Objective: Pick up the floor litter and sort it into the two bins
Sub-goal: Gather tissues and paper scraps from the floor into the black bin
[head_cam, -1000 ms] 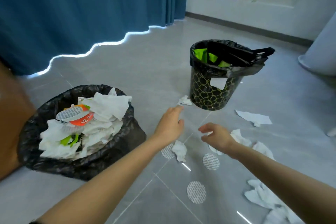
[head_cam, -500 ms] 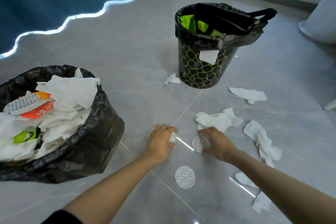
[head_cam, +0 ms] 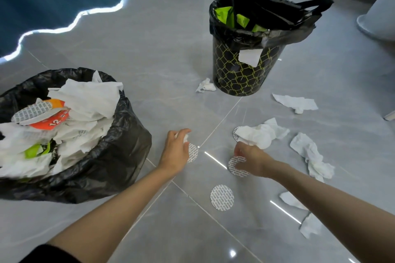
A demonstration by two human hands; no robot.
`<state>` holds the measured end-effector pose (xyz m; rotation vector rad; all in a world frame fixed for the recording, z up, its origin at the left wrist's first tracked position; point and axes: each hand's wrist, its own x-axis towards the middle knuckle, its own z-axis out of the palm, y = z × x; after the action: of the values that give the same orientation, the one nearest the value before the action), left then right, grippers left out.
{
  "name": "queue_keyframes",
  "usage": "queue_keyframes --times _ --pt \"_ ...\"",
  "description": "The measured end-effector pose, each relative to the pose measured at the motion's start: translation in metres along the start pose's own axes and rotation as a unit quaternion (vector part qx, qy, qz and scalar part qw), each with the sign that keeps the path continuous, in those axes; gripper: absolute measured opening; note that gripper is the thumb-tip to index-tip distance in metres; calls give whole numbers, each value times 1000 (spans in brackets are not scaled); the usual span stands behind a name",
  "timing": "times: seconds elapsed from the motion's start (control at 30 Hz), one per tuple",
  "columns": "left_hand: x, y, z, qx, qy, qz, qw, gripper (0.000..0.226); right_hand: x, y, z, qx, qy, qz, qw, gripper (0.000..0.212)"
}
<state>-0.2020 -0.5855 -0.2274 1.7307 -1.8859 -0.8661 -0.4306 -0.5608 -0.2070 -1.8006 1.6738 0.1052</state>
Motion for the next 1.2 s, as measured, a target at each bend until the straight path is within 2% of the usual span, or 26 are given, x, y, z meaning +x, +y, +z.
queue_keyframes --times 0.13,0.27,0.33,0.43,0.6,0.77,0.83,0.97,1.1,1.2 --pt "-7 -11 2 93 -65 -30 993 44 -6 -13 -2 108 -67 -14 992 33" --pt "-11 -9 7 160 -99 -35 981 47 -19 -22 15 62 -131 -33 989 43" --pt "-11 -8 11 172 -108 -36 978 52 -24 -22 27 40 -132 -49 989 51" --pt "-10 -7 16 156 -108 -39 981 57 -28 -19 40 23 -107 -72 991 51" --pt "-6 -6 15 83 -96 -86 988 59 -30 -20 50 -5 -62 -71 996 42" --pt "-6 -3 12 86 -87 -94 988 50 -30 -23 48 29 -76 -67 994 26" --pt "-8 1 8 56 -79 -93 991 44 -30 -25 44 81 -58 -53 994 18" --pt "-10 26 -10 -31 -45 -51 997 37 -27 -35 26 188 13 -6 982 19" --pt "-12 66 -38 -107 18 -2 994 36 -22 -55 -5 321 131 28 938 20" --pt "-12 93 -66 -152 79 29 985 38 -20 -78 -37 381 186 45 905 18"
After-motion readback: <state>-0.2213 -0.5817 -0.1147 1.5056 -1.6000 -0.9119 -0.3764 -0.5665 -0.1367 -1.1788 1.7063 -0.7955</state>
